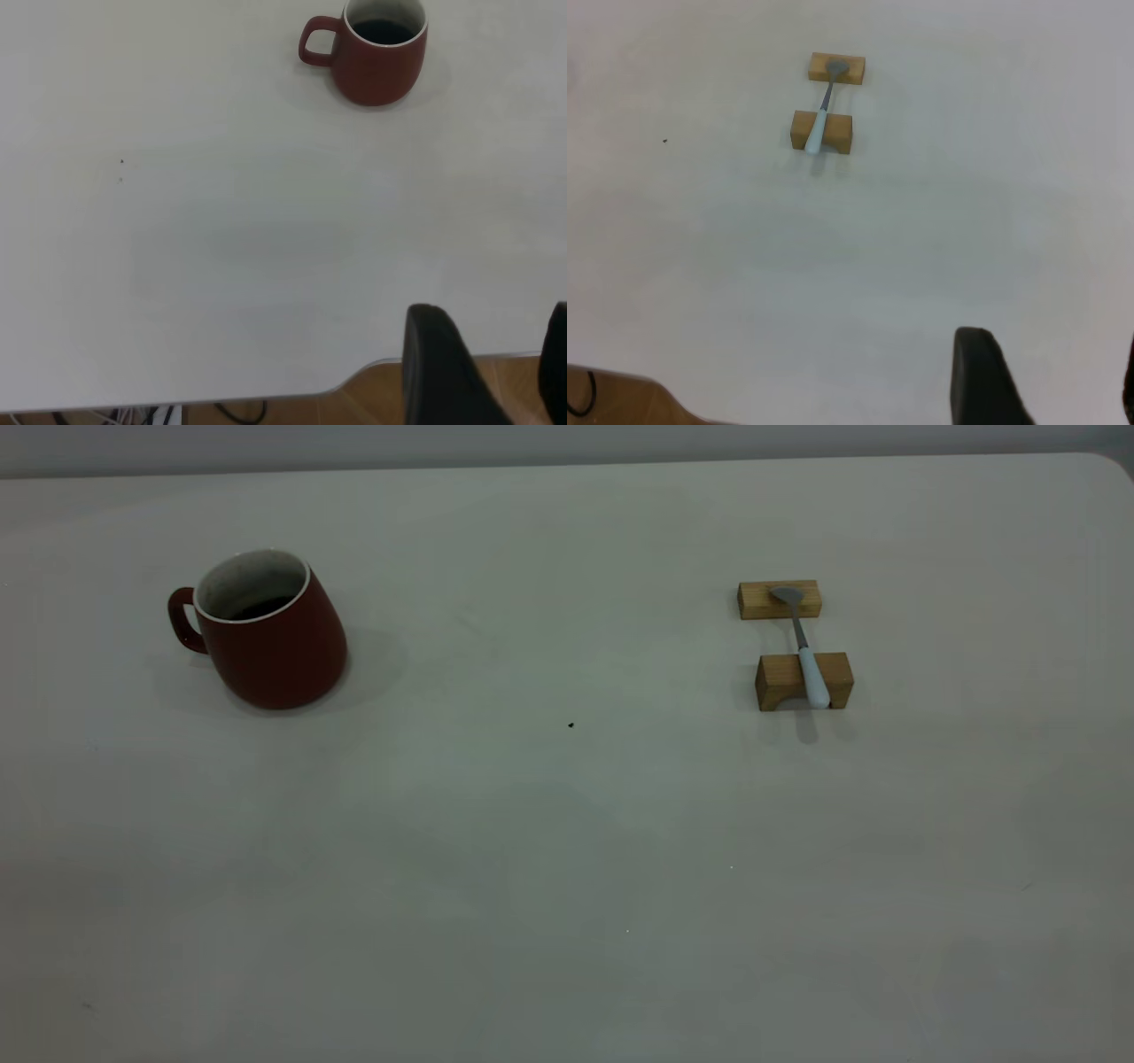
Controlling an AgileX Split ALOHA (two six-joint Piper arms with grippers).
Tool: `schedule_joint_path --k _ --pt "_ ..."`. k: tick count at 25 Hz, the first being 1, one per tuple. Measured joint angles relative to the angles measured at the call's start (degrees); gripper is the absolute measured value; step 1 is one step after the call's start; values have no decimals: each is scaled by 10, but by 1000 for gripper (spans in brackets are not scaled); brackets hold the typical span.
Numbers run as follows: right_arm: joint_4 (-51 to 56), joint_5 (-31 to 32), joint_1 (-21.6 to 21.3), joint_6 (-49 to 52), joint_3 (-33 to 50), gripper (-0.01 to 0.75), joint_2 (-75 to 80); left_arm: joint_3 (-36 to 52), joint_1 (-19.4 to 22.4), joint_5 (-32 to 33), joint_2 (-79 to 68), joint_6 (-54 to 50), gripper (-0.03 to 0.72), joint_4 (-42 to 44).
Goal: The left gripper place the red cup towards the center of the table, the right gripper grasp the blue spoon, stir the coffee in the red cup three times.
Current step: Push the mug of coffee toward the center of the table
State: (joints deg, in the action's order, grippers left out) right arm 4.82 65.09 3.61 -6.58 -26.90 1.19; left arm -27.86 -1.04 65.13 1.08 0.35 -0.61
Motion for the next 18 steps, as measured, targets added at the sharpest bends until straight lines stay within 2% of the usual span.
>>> schedule_joint_path --k 18 --pt "0 0 0 0 0 420 0 -1 0 2 -6 -7 351 -2"
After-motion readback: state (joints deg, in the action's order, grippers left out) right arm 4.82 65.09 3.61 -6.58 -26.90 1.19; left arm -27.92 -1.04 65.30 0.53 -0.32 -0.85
